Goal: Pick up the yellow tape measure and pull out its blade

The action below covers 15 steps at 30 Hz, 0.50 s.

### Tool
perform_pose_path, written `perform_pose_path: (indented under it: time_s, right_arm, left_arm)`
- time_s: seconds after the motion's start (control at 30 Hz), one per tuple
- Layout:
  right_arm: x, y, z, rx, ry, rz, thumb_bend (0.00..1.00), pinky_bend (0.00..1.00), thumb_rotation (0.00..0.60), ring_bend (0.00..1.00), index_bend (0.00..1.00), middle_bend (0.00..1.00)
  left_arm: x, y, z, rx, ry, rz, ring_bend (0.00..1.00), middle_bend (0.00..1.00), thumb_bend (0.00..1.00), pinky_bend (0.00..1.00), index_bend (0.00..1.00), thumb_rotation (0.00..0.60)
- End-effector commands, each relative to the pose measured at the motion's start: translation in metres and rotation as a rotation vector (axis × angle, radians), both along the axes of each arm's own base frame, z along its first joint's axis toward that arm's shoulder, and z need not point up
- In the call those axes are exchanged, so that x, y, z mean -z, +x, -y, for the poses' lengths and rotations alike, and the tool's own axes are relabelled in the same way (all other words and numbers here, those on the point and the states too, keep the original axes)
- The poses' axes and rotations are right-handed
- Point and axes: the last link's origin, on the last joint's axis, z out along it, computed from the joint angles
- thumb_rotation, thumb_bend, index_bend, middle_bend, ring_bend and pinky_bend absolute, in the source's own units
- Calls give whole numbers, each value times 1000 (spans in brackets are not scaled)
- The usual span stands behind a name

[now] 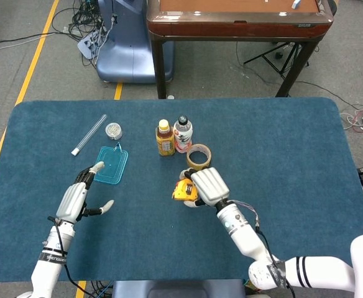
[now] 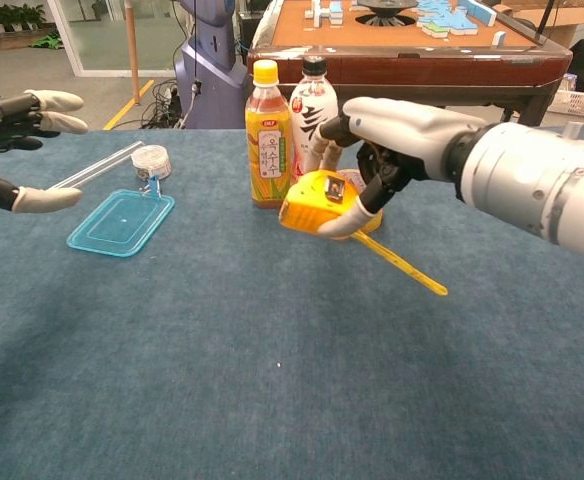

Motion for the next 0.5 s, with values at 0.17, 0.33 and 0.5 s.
perform_pose_path:
  time_s: [0.17,0.33,0.5]
  right_arm:
    - [12,25,-2,35,-15,69,662,413,600,688,742,731]
    - [22,36,-2,47,-4,83,664,415,600,694,742,731]
    - [30,45,-2,51,1,84,687,415,600,700,743,733]
  left_arm:
    - [13,11,-4,-7,-20,33,22,45,232,0,0,600]
    - [21,16,-5,-18,-36,66,17,19,231,0,0,600]
    - [28,22,-6,-19,-58,100,8,0,231,0,0,600]
